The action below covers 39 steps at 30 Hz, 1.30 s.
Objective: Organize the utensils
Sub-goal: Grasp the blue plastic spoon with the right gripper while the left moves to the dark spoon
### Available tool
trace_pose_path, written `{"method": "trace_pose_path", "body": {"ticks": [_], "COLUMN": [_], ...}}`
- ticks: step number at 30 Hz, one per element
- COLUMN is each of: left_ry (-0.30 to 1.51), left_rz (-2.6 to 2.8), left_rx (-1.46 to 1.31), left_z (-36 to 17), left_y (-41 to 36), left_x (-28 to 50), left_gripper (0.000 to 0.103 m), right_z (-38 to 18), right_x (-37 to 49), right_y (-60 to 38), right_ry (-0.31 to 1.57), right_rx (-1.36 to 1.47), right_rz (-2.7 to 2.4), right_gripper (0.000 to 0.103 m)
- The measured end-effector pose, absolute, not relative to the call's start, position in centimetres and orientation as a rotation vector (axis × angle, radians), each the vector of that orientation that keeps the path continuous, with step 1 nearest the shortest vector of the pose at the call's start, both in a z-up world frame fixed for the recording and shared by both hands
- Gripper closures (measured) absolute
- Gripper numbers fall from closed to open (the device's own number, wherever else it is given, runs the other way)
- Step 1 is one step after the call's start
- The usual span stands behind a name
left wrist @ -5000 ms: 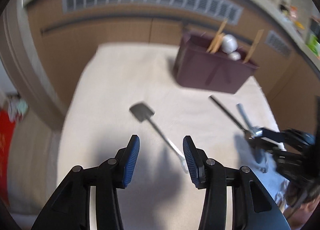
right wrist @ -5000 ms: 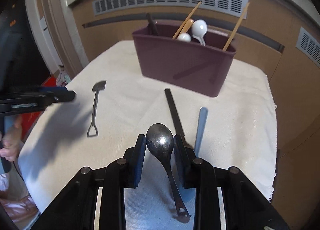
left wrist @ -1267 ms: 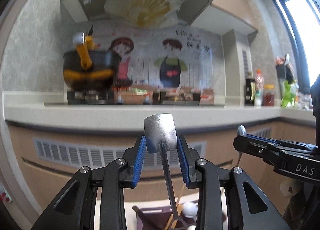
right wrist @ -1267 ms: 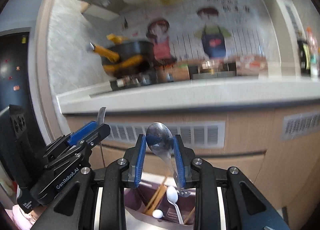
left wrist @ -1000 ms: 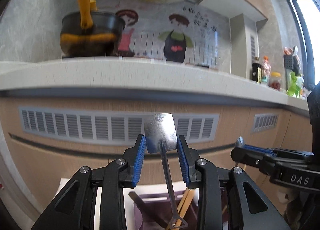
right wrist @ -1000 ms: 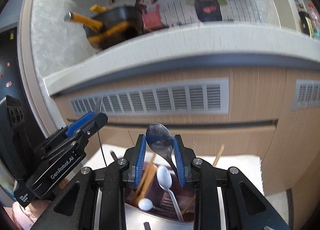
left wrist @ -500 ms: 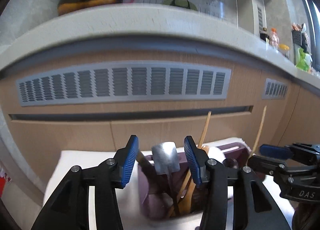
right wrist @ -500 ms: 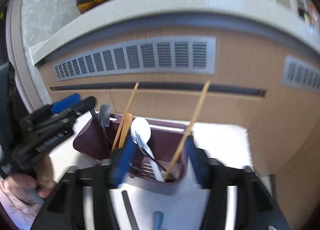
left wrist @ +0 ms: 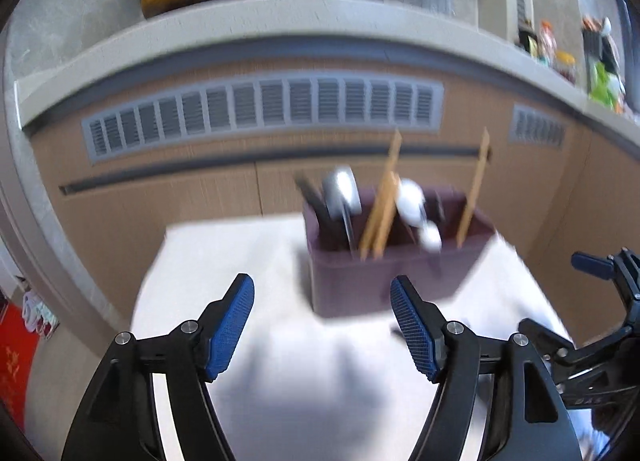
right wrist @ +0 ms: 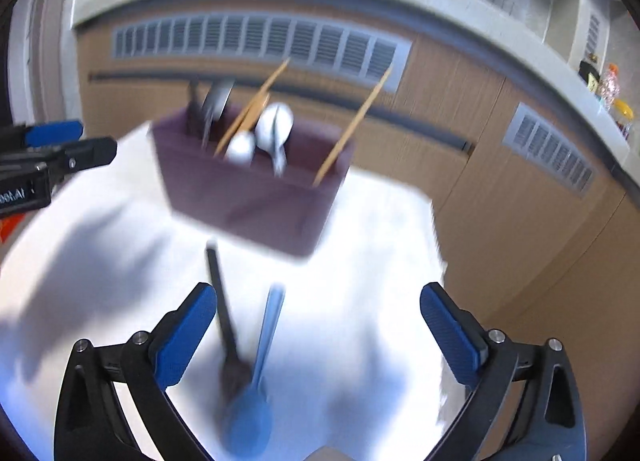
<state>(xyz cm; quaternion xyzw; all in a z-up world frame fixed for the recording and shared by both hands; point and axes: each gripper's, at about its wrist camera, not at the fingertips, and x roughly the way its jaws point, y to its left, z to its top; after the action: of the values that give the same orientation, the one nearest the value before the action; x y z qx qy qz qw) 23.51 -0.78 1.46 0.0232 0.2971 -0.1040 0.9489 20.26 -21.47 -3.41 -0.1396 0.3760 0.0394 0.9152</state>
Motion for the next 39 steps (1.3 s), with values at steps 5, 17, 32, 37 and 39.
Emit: {"method": "trace_pose_path", "body": {"ticks": [5,17,32,37,39], "left_ry": [0.702,0.884,0.887,0.957,1.011], "left_rz": [-0.234,-0.304,-0.49,-0.538,-0.553], "left_rx": [0.102,0.13,0.429,0.427,0.402], "left_z": [-1.7,-5.7,-7.6,-8.0,-8.0], "left_y": [-1.6,-4.7,-13.9,-12.6,-11.4], "left_x": [21.6,22.1,29.0,28.2,27.4], "left_gripper": [0.031,0.031,0.031,0.031,0.031], "right_z": [-6.7,-7.8,-6.4,-7.0,-6.9], "right_x": [18.0,17.2,15.1,16.2,16.6], "right_y": [-21.8,-23.4,-26.0,-26.4,-26.1], "right_ry": [0.885,0.915,0.904,0.939,0.936], "right_rx": [-0.199,-0.113,-0.178,-0.125,-0.112], "right_rz": [0.157,0.172,0.147,0.16,0.169], "right_gripper": [0.002,0.018,0.017,0.016,0.016]}}
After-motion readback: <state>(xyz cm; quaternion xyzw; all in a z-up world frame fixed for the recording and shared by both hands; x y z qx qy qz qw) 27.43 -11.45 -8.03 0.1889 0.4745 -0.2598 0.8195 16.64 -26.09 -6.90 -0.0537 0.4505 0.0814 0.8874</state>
